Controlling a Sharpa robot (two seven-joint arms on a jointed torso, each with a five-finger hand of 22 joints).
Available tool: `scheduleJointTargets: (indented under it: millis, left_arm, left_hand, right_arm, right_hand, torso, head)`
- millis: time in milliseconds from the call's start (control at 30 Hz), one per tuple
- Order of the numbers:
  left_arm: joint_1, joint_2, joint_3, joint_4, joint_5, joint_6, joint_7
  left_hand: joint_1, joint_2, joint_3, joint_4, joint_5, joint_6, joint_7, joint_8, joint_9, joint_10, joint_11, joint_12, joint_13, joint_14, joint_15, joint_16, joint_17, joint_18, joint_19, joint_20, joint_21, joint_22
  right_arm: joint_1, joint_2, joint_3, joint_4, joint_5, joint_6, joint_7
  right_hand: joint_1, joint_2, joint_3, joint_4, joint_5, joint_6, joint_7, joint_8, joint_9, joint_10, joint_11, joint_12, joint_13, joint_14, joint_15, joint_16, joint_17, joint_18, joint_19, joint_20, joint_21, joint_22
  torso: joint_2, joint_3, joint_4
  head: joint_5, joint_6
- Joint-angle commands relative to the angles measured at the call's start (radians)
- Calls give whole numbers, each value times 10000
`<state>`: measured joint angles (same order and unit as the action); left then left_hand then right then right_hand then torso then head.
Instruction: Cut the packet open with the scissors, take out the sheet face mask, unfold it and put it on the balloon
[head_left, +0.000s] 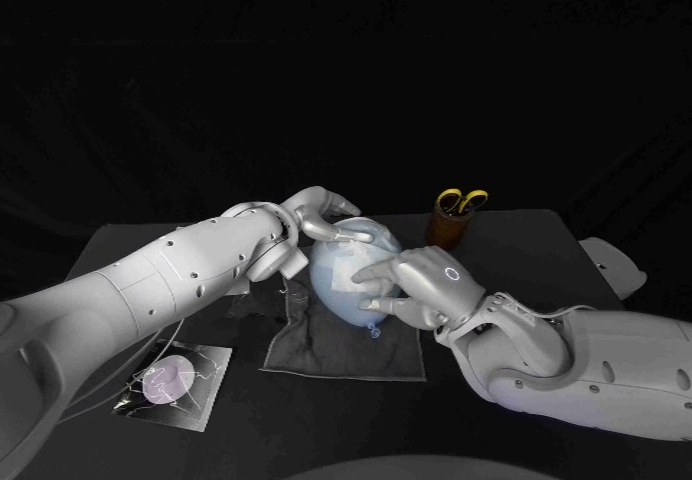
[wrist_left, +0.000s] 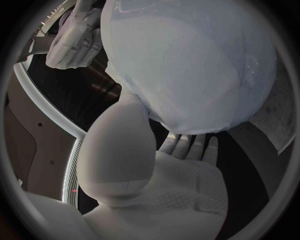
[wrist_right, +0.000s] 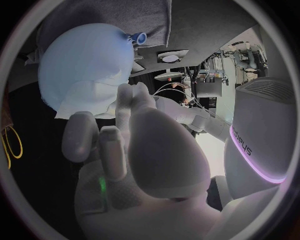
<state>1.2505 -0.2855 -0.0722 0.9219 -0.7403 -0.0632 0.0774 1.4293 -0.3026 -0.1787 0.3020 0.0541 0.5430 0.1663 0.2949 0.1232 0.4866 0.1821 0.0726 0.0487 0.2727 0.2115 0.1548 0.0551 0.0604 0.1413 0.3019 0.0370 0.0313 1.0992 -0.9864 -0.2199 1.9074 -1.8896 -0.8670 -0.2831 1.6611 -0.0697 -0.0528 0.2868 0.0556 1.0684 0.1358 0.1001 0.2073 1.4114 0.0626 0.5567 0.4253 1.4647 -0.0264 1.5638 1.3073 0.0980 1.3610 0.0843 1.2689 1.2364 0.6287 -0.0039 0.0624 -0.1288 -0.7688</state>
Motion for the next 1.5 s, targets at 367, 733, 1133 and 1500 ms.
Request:
scheduleJointTargets:
  millis: [367,733,1133,1500]
  left_arm:
    - [-21,103,-19,-80,31,255,-58]
    - [-19,136,-19,-123,78,261,-75]
    - [-17,133,-19,-125,103,286,-84]
    - [-14,122,-20,-107,122,318,-90]
  left_hand:
    - [107,21,67,7,30,1,448,-43,19,84,4,-69,12,110,-14,54,21,-45,3,-31,-5,-6]
    - [116,26,77,7,30,0,470,-47,22,121,23,-72,15,141,-37,62,27,-44,6,-33,-5,-7]
    - [116,26,77,7,30,0,470,-47,22,121,23,-72,15,141,-37,62,27,-44,6,-33,-5,-7]
    - [122,30,70,8,30,13,487,-42,28,131,36,-81,13,157,-52,63,31,-44,5,-33,-6,-9]
  right_arm:
    - [69,890,90,-297,-1364,832,-1302]
    - [243,1299,135,-499,-1871,1929,-2084]
    - [279,1331,158,-466,-2365,2541,-2518]
    - [311,1312,195,-504,-2810,2626,-2704]
  right_hand:
    - [-532,-381,893,11,-44,9,-30,-75,-60,1376,-130,9717,11135,1061,85,70,2635,-261,294,45,479,569]
    - [-922,-798,1381,6,-64,-252,-80,-274,-138,1594,-159,10141,11454,1061,72,70,2635,-347,509,46,830,982]
    - [-986,-961,1768,-29,-57,-216,-10,-263,-127,1594,-103,10141,11454,1061,110,70,2635,-411,665,61,1063,1249]
    - [-709,-935,2351,-196,-48,-115,101,-243,-117,1594,-5,10141,11454,1061,197,70,2635,-448,763,134,1212,1428]
  torso:
    - [-4,-13,6]
    - [-10,-7,-3]
    - [-13,-9,-7]
    - [-12,-10,-12]
  head:
    - [67,91]
    - [95,87]
    - [80,102]
    - [66,108]
